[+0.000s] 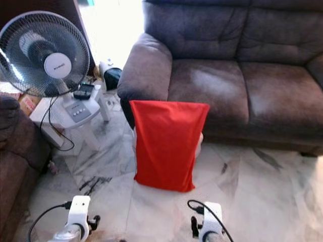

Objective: Move the pillow to the sofa from floor

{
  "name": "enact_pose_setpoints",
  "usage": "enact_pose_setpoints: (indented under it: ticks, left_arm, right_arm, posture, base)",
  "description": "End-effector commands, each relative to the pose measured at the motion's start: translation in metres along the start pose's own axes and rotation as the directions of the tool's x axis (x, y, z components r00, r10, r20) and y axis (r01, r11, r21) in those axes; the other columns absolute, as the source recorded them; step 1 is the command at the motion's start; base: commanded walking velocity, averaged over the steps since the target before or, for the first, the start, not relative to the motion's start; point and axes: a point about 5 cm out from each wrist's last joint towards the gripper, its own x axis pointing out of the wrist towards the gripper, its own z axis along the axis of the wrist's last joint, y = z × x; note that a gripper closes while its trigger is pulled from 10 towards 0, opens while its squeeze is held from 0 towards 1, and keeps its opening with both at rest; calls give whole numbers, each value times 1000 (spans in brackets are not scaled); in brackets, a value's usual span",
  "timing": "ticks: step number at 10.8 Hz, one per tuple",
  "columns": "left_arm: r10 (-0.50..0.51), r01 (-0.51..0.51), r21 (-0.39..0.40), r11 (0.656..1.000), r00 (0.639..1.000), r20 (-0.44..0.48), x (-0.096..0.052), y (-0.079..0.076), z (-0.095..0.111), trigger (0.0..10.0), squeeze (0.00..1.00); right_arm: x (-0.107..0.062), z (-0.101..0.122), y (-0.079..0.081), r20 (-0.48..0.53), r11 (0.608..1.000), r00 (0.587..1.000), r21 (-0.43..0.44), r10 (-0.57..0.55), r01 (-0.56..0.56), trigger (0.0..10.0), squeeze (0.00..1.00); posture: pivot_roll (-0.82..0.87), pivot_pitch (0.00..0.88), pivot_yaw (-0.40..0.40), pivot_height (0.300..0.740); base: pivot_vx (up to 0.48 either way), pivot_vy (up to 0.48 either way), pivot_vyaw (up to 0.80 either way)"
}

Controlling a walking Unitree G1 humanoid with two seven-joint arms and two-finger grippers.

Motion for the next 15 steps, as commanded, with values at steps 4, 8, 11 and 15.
enact_pose_setpoints:
  ticks: [4, 8, 11, 15]
  left_arm:
    - [-2, 2, -7, 1000, 999, -33, -1, -2, -7, 10000, 0]
    - [-2, 1, -14, 1000, 1000, -29, -1, -3, -5, 10000, 0]
    - [2, -2, -24, 1000, 1000, -30, -1, -3, -5, 10000, 0]
    - [-2, 1, -19, 1000, 1000, -31, -1, -3, -6, 10000, 0]
  right_arm:
    - [-2, -8, -6, -26, 1000, 999, 8, -19, 20, 10000, 0]
    - [-2, -7, -6, -22, 1000, 1000, 6, -20, 20, 10000, 0]
    - [-2, -7, -6, -23, 1000, 1000, 7, -19, 20, 10000, 0]
    - [-2, -7, -6, -25, 1000, 1000, 9, -18, 18, 10000, 0]
  posture:
    - [31, 93, -7, 740]
    - [29, 103, -9, 740]
    - [31, 101, -11, 740]
    - [32, 93, -8, 740]
  base:
    - [268, 0, 0]
    - [262, 0, 0]
    - [169, 97, 0]
    - [0, 299, 0]
